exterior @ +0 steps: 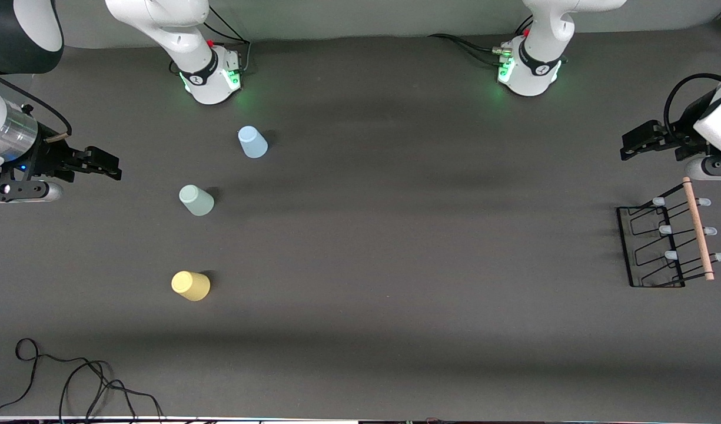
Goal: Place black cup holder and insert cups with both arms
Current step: 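Move the left gripper over the black wire rack's wooden handle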
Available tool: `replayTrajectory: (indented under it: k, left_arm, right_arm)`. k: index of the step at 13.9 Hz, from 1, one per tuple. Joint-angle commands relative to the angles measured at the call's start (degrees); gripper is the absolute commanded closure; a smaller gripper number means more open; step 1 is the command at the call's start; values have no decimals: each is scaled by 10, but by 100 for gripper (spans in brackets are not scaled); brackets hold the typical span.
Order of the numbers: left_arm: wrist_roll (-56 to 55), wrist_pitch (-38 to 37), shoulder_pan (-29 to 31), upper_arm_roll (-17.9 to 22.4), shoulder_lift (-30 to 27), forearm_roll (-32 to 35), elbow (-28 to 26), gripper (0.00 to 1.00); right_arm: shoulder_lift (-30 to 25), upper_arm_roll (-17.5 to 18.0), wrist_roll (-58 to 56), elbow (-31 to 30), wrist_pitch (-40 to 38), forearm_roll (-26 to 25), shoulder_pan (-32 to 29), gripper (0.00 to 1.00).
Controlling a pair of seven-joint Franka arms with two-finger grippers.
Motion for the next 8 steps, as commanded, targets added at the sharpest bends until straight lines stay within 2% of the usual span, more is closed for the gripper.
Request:
replayTrajectory:
  k: [1,8]
  left_arm:
    - [0,4,-12,8,-5,10,-1,0]
    - [-2,1,-8,9,-5,10,-1,0]
  right_arm:
    - [-9,3,-9,-5,2,0,-4,0]
    - [-10,2,-9,-5,-1,0,-4,0]
